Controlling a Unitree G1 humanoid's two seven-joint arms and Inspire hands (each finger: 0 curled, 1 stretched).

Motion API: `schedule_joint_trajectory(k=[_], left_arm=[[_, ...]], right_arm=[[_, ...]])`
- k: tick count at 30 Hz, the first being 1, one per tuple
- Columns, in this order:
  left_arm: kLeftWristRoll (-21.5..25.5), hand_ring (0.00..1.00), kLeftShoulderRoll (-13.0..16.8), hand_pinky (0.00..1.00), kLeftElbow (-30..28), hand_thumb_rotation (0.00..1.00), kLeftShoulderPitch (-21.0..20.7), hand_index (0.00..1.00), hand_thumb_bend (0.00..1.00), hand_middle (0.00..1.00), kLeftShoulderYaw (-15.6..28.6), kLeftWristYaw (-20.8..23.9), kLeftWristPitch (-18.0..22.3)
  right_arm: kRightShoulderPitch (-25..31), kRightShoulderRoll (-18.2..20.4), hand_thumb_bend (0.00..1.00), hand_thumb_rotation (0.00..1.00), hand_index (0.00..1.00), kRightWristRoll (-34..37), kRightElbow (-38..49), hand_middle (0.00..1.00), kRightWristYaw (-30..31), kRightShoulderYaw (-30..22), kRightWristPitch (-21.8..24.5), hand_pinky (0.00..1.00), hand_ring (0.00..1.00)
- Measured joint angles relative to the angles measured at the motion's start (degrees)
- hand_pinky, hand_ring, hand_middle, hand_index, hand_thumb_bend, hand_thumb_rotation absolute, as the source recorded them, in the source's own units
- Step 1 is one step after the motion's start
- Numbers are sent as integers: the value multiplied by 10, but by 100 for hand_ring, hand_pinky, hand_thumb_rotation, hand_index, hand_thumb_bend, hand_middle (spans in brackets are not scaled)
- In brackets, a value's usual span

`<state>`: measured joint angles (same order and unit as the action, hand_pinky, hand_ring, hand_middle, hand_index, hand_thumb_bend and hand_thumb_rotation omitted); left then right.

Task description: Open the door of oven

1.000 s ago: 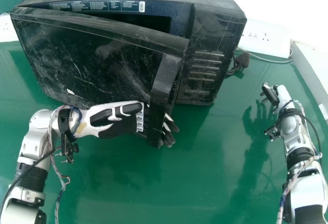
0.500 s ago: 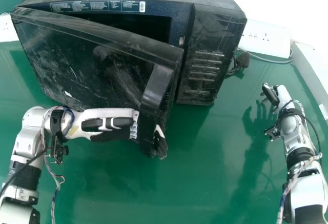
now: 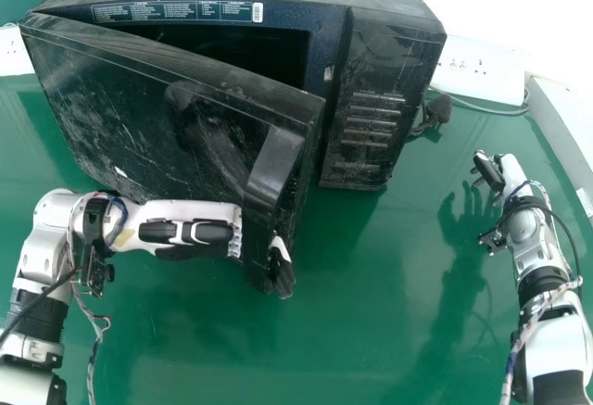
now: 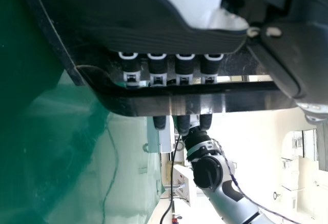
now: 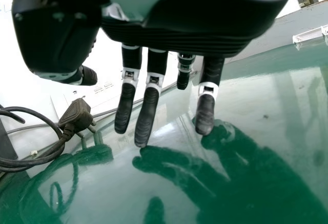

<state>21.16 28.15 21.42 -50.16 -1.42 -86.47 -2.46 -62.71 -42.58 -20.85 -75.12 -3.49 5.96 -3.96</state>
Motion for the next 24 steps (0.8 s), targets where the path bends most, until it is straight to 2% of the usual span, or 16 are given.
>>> schedule_joint_trajectory(k=[5,10,17,20,24], left_arm=[[1,42,7,31,-5,79,0,70,100,56,0,-7,-1],[0,45,21,33,-15,68,-1,72,100,58,0,-16,-6],[7,45,32,33,-6,62,-6,70,100,58,0,-46,-9],[15,45,38,32,-7,64,-6,68,100,56,2,-52,-11],[20,46,37,32,0,73,-5,67,100,58,5,-53,6]], right_arm=[[-2,2,51,15,49,0,0,55,0,0,1,43,47],[-5,5,51,15,49,0,-1,56,0,0,1,44,47],[-8,10,51,15,49,-1,-2,54,0,1,1,45,48],[-9,11,51,15,49,-1,-2,53,1,2,2,46,48],[-14,14,51,15,49,-2,-2,53,1,4,5,46,47]])
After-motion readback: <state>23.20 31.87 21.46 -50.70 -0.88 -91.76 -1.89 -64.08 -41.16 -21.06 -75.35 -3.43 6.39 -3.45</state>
